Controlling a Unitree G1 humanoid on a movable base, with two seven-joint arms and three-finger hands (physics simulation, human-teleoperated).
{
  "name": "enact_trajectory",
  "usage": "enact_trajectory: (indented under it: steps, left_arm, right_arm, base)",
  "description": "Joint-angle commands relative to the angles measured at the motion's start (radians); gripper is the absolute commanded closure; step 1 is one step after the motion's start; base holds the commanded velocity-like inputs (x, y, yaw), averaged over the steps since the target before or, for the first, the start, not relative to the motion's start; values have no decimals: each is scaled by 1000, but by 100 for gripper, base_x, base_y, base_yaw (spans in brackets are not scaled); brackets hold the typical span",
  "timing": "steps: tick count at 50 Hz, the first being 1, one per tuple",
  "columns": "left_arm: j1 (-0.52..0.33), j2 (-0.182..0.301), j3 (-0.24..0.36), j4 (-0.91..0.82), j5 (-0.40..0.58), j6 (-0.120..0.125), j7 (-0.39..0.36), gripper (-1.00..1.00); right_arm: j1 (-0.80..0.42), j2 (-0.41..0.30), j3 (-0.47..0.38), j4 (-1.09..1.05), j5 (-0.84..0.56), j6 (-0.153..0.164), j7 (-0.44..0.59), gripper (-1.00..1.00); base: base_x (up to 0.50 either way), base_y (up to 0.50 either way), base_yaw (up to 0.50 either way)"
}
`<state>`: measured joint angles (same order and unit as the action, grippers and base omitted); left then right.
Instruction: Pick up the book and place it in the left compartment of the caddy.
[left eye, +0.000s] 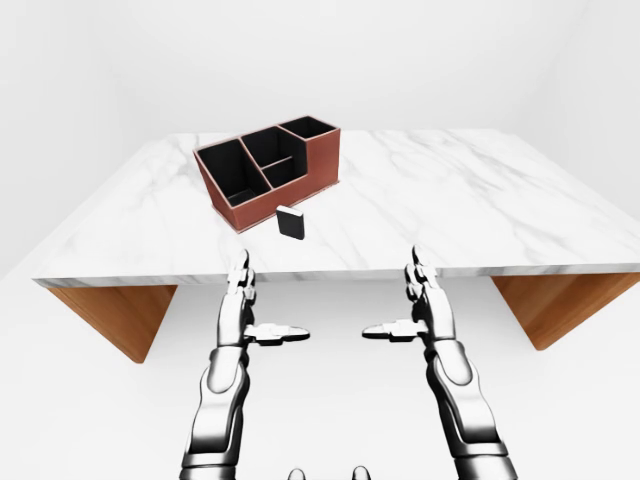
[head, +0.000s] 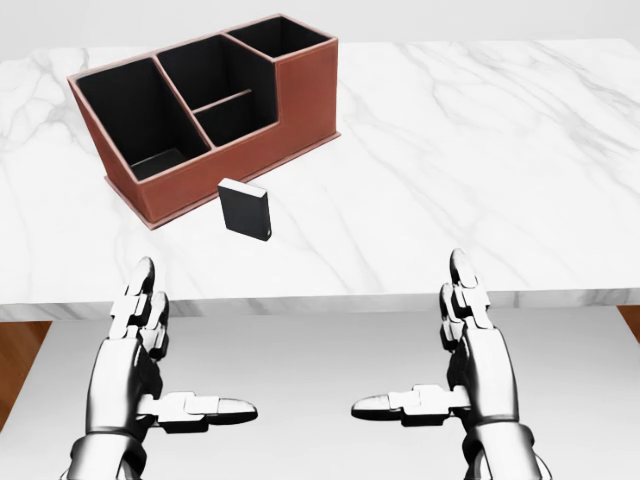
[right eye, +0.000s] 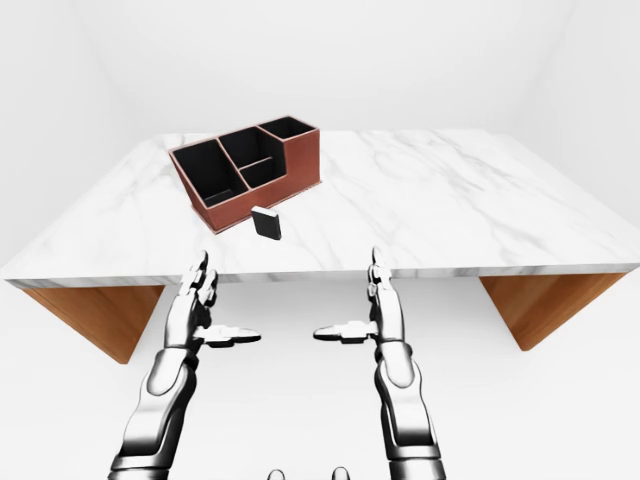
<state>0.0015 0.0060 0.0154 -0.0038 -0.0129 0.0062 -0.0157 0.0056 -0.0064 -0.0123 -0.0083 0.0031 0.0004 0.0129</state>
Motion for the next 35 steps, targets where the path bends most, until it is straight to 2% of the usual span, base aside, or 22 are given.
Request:
enact_trajectory:
  steps: [1,3,5,8,13,14,15,16,19,20,23,24,25,35]
  left_arm:
    - [-2,8,25,0,-30,16,-23,-100]
    - [-4,8,25,5,-33,14,-23,-100]
    - [4,7,23,-23,-48,36,-32,-100]
    - [10,8,20,-27,-44,26,-32,-100]
    - [5,8,17,-24,-23,39,-15,-100]
    - [6,6,17,-24,-27,32,-17,-100]
    - [2,7,17,-26,-10,43,2,-100]
    - [2,8,15,-27,0,38,7,-100]
    - [26,4,21,-84,-32,39,-11,-100]
    - [34,4,21,-101,-46,49,-21,-100]
    - [48,5,22,-130,-45,57,-20,-100]
    - [52,5,24,-143,-46,63,-18,-100]
    - [62,4,28,-172,-58,80,-21,-100]
    - [171,-2,50,-464,-108,81,-44,-100]
  right_arm:
    - [10,-9,-16,-13,-3,0,18,-100]
    - [13,-8,-15,-22,-4,4,18,-100]
    - [18,-7,-12,-36,-7,13,17,-100]
    - [25,-6,-9,-50,-9,21,17,-100]
    - [31,-5,-5,-65,-15,31,17,-100]
    - [34,-4,-4,-72,-15,35,18,-100]
    - [36,-4,-3,-77,-17,38,17,-100]
    - [39,-3,-1,-84,-18,42,17,-100]
    - [48,-4,0,-108,-24,55,17,-100]
    - [50,-4,0,-115,-26,59,16,-100]
    - [67,-4,0,-156,-30,79,16,-100]
    - [73,-4,2,-170,-31,85,18,-100]
    - [87,-3,7,-203,-36,87,20,-100]
    - [189,1,54,-435,-83,87,23,-100]
  base:
    - [0,0,0]
    - [0,0,0]
    - [0,0,0]
    - [0,0,0]
    - [0,0,0]
    - [0,0,0]
    - [0,0,0]
    - [0,0,0]
    - [0,0,0]
    - [0,0,0]
    - [0,0,0]
    - [0,0,0]
    - [0,0,0]
    - [0,0,0]
